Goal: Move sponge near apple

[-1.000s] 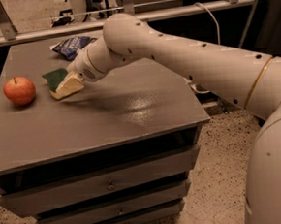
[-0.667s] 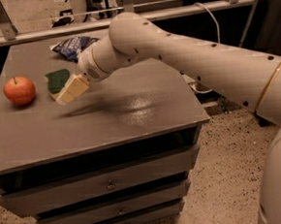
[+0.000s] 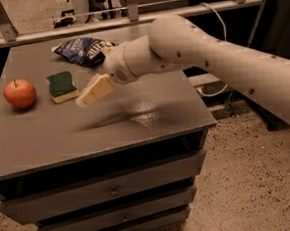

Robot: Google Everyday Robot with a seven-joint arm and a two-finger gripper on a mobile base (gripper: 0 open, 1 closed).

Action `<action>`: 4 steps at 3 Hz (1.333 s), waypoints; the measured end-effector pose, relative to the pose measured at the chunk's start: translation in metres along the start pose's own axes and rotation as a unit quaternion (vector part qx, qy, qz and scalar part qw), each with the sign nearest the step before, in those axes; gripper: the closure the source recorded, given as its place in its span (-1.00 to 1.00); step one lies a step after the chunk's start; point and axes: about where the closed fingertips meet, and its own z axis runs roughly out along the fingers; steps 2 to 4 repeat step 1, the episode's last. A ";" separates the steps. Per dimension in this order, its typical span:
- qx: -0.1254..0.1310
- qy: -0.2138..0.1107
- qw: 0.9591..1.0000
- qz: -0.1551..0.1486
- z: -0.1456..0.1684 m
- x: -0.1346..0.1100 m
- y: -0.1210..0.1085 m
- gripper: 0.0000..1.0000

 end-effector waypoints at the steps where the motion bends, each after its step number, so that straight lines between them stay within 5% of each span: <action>1: 0.050 -0.044 0.998 0.003 -0.071 0.014 -0.033 -1.00; 4: 0.050 -0.044 0.998 0.003 -0.071 0.014 -0.033 -1.00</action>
Offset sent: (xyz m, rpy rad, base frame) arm 0.0000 0.0000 0.0000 0.0000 0.0000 0.0000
